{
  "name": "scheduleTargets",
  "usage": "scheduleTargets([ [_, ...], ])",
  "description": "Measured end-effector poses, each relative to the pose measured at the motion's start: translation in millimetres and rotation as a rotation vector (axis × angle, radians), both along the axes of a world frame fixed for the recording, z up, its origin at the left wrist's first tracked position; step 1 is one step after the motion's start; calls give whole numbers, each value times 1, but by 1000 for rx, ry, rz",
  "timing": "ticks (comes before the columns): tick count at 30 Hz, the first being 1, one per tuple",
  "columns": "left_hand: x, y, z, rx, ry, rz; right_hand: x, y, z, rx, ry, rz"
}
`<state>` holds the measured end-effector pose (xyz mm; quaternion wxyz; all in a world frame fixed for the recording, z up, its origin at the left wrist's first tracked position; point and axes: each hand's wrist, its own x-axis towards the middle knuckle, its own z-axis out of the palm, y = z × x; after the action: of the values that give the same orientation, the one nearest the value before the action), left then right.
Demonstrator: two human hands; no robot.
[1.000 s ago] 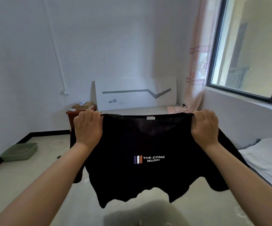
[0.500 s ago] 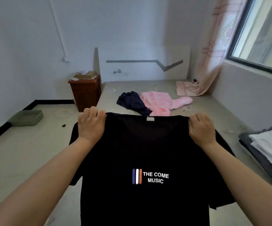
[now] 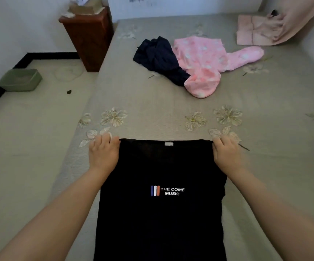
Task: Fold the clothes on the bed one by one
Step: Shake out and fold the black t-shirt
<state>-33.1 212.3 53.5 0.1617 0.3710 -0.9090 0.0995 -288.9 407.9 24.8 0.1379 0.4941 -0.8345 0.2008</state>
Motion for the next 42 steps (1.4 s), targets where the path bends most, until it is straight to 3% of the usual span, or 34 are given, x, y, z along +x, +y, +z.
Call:
scheduleTargets([
  [5, -27, -41, -65, 63, -53, 25, -27, -39, -62, 105, 28, -13],
  [12, -66, -100, -139, 129, -106, 36, -69, -84, -140, 376, -174, -195],
  [20, -125, -166, -203, 196, -108, 152, -115, -156, -184, 461, -55, -253],
  [26, -149, -187, -249, 259, -155, 142, -131, -180, -222, 595, -73, -235],
  [33, -151, -195, -270, 269, -143, 156, -134, -180, -243, 406, -68, -270],
  [38, -161, -180, -252, 366, -49, 168, -132, -186, -235, 546, -134, -270],
  [42, -180, -107, -235, 421, 68, -119, -142, -176, -213, 489, -472, -204],
])
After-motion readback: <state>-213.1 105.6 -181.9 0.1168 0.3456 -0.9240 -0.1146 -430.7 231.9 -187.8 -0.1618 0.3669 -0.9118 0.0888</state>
